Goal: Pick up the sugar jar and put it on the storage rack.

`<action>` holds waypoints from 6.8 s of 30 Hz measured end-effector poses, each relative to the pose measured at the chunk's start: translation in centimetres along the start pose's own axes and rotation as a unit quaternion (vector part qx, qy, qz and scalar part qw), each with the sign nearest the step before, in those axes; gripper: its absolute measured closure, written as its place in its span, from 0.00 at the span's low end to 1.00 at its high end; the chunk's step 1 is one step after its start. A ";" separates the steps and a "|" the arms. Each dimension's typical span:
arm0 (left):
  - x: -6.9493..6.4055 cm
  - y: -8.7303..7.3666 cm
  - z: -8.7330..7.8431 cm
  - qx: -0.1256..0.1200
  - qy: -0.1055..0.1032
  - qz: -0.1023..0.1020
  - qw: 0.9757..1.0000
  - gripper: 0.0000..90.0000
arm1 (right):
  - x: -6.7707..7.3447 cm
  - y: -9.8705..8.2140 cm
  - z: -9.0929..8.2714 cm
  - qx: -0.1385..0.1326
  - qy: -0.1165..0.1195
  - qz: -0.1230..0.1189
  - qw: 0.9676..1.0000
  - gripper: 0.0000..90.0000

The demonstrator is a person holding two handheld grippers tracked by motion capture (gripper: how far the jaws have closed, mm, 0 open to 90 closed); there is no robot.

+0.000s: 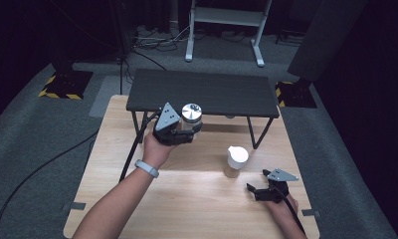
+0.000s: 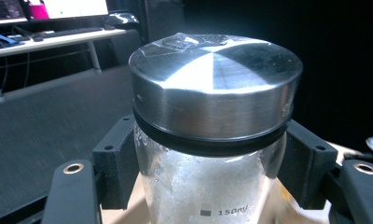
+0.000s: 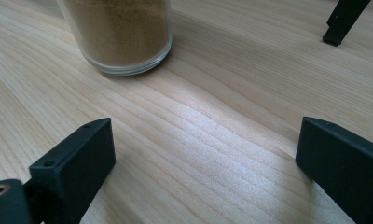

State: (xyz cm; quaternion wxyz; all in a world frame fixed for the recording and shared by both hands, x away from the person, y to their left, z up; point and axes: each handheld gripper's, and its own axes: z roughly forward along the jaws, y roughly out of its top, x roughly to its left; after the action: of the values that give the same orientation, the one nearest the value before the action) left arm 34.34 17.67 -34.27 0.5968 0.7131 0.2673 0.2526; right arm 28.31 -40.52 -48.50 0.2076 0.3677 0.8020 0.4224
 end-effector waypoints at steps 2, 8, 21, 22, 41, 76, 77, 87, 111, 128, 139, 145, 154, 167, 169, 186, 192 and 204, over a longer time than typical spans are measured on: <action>0.5 1.0 0.3 -0.003 0.006 -0.009 1.000 0.34 | 0.0 0.0 0.0 0.000 0.000 0.000 1.000 0.05; 2.0 3.6 1.8 -0.011 0.034 -0.016 0.999 0.34 | 0.1 0.0 0.0 0.000 -0.001 0.000 1.000 0.05; 5.0 6.0 7.1 0.010 0.102 -0.048 0.994 0.34 | 0.1 0.0 0.0 0.000 -0.001 0.000 1.000 0.05; 5.1 6.1 7.4 0.015 0.106 -0.049 0.993 0.34 | 0.1 0.0 0.0 0.000 -0.001 0.000 1.000 0.05; 5.8 5.2 6.5 0.017 0.124 -0.036 0.992 0.16 | 0.1 0.0 0.0 -0.001 0.000 0.001 1.000 0.05; -3.7 -9.0 -2.3 0.095 0.109 -0.041 0.989 0.15 | 0.1 0.0 0.1 -0.001 -0.001 0.002 1.000 0.05; -3.9 -9.4 -2.4 0.100 0.113 -0.039 0.988 0.15 | 0.1 0.0 0.1 -0.001 -0.001 0.002 1.000 0.05; -4.7 -13.0 -3.1 0.163 0.122 -0.048 0.978 0.15 | 0.1 0.0 0.1 -0.001 -0.001 0.001 1.000 0.05; -3.9 -15.6 -3.1 0.207 0.098 -0.060 0.972 0.01 | 0.1 0.0 0.0 -0.001 0.000 0.001 1.000 0.05; -4.1 -15.6 -3.0 0.205 0.102 -0.063 0.971 0.02 | 0.1 0.0 0.1 -0.001 -0.001 0.002 1.000 0.05; -4.2 -15.6 -3.0 0.206 0.103 -0.062 0.971 0.02 | 0.2 0.1 0.1 -0.001 -0.003 0.003 1.000 0.05; -4.2 -15.6 -3.0 0.205 0.104 -0.061 0.971 0.02 | 0.2 0.0 0.1 -0.001 -0.003 0.003 1.000 0.05; -4.2 -15.6 -3.0 0.205 0.104 -0.061 0.971 0.02 | 0.2 0.0 0.1 -0.001 -0.003 0.003 1.000 0.05; -4.2 -15.6 -3.0 0.205 0.104 -0.061 0.971 0.02 | 0.2 0.0 0.1 -0.001 -0.003 0.003 1.000 0.05; -4.2 -15.6 -3.0 0.205 0.104 -0.061 0.971 0.02 | 0.2 0.0 0.1 -0.001 -0.003 0.003 1.000 0.05; -4.2 -15.6 -3.0 0.205 0.104 -0.061 0.971 0.02 | 0.2 0.0 0.1 -0.001 -0.003 0.003 1.000 0.05; -4.2 -15.6 -3.0 0.205 0.104 -0.061 0.971 0.02 | 0.2 0.0 0.1 -0.001 -0.003 0.003 1.000 0.05; -4.2 -15.6 -3.0 0.205 0.104 -0.061 0.971 0.02 | 0.2 0.0 0.1 -0.001 -0.003 0.003 1.000 0.05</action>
State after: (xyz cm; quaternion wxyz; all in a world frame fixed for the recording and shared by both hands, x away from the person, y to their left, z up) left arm 28.02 19.16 -49.32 0.4211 0.7726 0.4169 0.2279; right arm 28.29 -40.33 -48.53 0.2094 0.3712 0.8000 0.4223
